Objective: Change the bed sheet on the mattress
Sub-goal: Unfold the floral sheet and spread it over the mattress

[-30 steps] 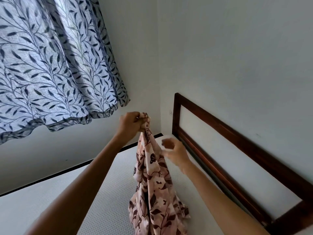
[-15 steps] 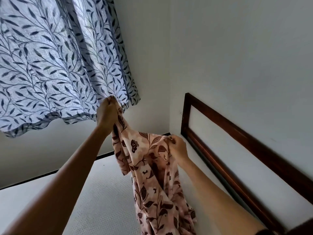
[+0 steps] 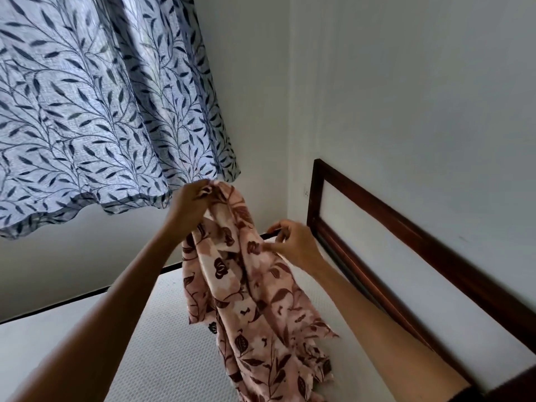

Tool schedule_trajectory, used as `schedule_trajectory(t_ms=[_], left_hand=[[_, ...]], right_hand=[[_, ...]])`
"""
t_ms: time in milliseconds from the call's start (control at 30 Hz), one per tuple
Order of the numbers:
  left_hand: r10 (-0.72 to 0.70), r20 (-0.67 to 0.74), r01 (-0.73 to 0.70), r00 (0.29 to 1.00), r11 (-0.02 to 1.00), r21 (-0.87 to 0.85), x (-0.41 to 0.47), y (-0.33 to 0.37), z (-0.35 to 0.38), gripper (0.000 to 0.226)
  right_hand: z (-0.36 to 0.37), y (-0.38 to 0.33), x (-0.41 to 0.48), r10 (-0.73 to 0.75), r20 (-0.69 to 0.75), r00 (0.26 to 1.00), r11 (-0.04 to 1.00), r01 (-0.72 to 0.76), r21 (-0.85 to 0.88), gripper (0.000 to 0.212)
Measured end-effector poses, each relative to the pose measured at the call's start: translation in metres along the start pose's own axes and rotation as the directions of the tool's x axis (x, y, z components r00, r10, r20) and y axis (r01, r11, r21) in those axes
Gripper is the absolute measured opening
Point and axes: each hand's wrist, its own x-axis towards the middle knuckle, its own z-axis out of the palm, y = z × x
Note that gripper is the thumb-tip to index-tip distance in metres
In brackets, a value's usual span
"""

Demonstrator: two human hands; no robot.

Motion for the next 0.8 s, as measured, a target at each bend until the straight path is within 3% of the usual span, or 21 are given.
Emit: schedule_trajectory(t_ms=[67, 167, 233, 300, 333, 400, 467, 500, 567, 634, 700, 800], left_hand=[[0.012, -0.019, -0.012, 1.000, 1.000, -0.024, 0.004, 0.000, -0.006, 0.022], [0.117, 0.072, -0.112, 0.991, 0.991, -0.066, -0.001, 0.006, -0.009, 0.014], [0.148, 0.127, -0.133, 0.981, 0.984, -0.122, -0.007, 0.009, -0.010, 0.023], [0.141, 0.121, -0.117, 0.983, 0.975, -0.188, -0.009, 0.007, -0.015, 0.035], [0.122, 0.090, -0.099, 0.988, 0.969, -0.225, -0.008, 0.003, -0.018, 0.038], [0.086, -0.027, -0.090, 0.996, 0.975, -0.203, -0.005, -0.007, -0.024, 0.038], [0.093, -0.081, -0.100, 0.992, 0.992, -0.078, -0.008, -0.020, -0.030, 0.019], [0.089, -0.058, -0.090, 0.994, 0.996, -0.014, -0.011, -0.029, -0.031, 0.017], [0.129, 0.081, -0.139, 0.988, 0.982, 0.131, -0.021, -0.049, -0.025, 0.047], [0.254, 0.261, -0.328, 0.931, 0.897, 0.296, -0.034, -0.063, -0.010, 0.074], [0.306, 0.415, -0.456, 0.857, 0.825, 0.333, -0.048, -0.067, 0.013, 0.094], [0.352, 0.442, -0.505, 0.825, 0.810, 0.297, -0.066, -0.049, 0.042, 0.081]], right_hand=[[0.010, 0.026, -0.015, 0.058, 0.056, 0.997, 0.991, -0.050, -0.126, 0.070], [0.028, 0.046, -0.021, 0.091, 0.063, 0.994, 0.987, -0.082, -0.139, 0.109], [0.037, 0.048, -0.016, 0.056, 0.065, 0.996, 0.974, -0.040, -0.221, 0.096], [0.040, 0.047, -0.012, 0.004, -0.010, 1.000, 0.924, -0.008, -0.382, 0.049], [0.041, 0.048, -0.013, -0.025, -0.047, 0.999, 0.894, 0.001, -0.448, 0.036], [0.039, 0.053, -0.019, -0.103, -0.162, 0.981, 0.858, 0.005, -0.513, 0.045], [0.032, 0.057, -0.022, -0.296, -0.262, 0.918, 0.783, 0.077, -0.617, 0.041], [0.028, 0.058, -0.022, -0.377, -0.275, 0.884, 0.733, 0.104, -0.672, 0.033], [0.023, 0.054, -0.018, -0.519, -0.267, 0.812, 0.661, 0.184, -0.727, 0.021], [0.020, 0.039, -0.014, -0.631, -0.260, 0.731, 0.605, 0.254, -0.755, 0.022], [0.024, 0.021, -0.014, -0.718, -0.242, 0.653, 0.555, 0.326, -0.766, 0.023], [0.034, 0.004, -0.018, -0.782, -0.217, 0.584, 0.515, 0.411, -0.752, 0.019]])
